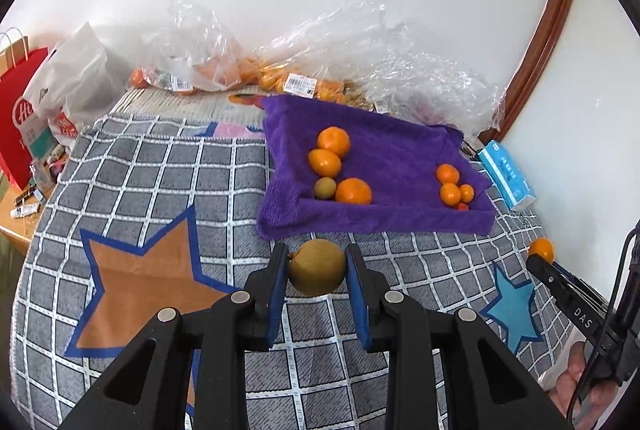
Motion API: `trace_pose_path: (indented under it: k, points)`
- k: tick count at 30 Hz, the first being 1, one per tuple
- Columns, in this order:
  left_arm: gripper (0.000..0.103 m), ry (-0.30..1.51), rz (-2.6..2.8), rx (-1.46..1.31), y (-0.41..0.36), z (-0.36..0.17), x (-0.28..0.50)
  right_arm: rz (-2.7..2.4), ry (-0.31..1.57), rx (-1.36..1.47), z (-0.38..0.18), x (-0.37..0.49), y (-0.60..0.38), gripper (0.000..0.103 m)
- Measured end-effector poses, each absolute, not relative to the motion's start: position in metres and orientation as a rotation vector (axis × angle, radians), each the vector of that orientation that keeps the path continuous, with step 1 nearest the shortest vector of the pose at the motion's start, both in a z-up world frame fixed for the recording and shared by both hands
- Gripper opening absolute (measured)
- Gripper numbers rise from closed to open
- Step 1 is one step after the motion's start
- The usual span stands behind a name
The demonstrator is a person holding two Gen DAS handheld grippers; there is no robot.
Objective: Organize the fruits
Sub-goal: 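Carry the orange toward the towel with the right tool while the left tool carries its yellow-green fruit, then bring the orange over the towel with the right tool while the left tool brings its fruit over the towel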
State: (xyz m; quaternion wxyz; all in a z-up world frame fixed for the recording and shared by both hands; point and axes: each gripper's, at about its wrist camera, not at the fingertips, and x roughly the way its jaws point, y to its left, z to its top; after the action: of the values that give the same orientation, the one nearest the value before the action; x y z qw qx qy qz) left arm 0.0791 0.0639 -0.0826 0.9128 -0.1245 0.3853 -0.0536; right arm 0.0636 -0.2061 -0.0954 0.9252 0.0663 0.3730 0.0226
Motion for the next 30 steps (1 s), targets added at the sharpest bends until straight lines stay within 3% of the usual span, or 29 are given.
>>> trace_pose_path:
  k: [30]
  points:
    - [0.027, 0.762, -0.17, -0.244, 0.049, -0.043, 0.112, -0.02, 0.738, 0.156, -0.067, 0.088, -0.227, 0.034]
